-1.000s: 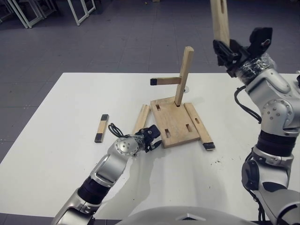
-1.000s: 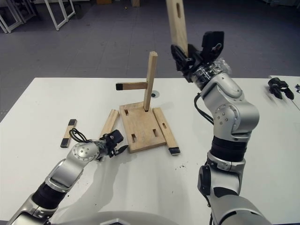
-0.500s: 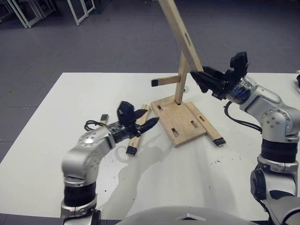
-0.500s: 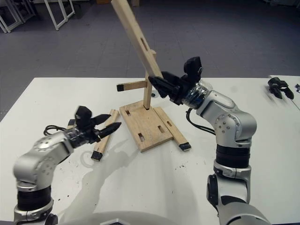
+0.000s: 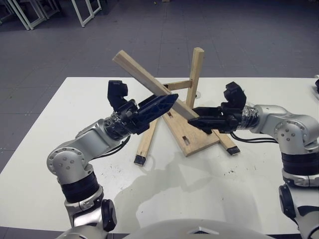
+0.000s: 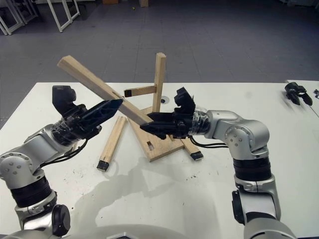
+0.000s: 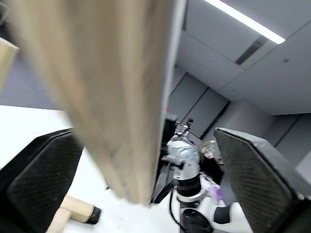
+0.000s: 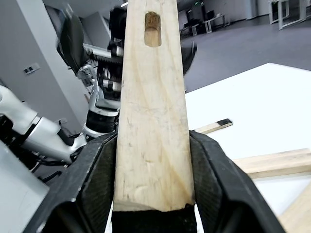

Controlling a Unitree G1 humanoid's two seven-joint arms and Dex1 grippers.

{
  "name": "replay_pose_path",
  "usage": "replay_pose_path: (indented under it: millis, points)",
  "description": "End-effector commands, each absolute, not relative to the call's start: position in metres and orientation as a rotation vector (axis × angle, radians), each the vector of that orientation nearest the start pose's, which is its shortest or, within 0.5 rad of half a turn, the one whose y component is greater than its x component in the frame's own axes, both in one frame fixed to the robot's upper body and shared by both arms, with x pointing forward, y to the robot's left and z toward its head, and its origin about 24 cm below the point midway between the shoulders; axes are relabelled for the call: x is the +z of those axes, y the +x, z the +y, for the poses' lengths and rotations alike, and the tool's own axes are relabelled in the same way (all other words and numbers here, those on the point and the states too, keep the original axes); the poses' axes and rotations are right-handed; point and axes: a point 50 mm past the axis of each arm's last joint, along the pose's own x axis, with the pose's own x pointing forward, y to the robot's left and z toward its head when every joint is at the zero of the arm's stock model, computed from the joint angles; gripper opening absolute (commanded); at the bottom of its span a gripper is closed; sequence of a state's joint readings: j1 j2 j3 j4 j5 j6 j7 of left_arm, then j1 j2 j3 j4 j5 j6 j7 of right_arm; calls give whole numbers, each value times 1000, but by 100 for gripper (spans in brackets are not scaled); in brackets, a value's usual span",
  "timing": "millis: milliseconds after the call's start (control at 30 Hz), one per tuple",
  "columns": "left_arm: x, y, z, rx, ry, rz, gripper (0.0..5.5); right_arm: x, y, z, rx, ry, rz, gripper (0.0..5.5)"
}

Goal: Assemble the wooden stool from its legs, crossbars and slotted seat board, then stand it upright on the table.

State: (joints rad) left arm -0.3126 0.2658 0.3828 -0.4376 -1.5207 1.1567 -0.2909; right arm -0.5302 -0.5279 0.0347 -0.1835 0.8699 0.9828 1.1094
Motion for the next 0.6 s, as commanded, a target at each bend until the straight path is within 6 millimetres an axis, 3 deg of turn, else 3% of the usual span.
replay_pose_path:
  millis: [33,200,533,567,600]
  points:
    - [193,226,147,-1171,-755,121,454,178,258,-129,1617,287,298,207]
    - [189,224,154,-1164,-661,157,387,175,256,-130,1623,284,319,207]
    - [185,225,158,-1172,-670,164,225,175,255,-127,1639,234,316,207]
    - [186,226,160,-1163,-677,156,213,175,255,-128,1638,217,311,244]
    - [187,228,163,-1147,-688,139,211,174,254,-130,1629,192,316,246]
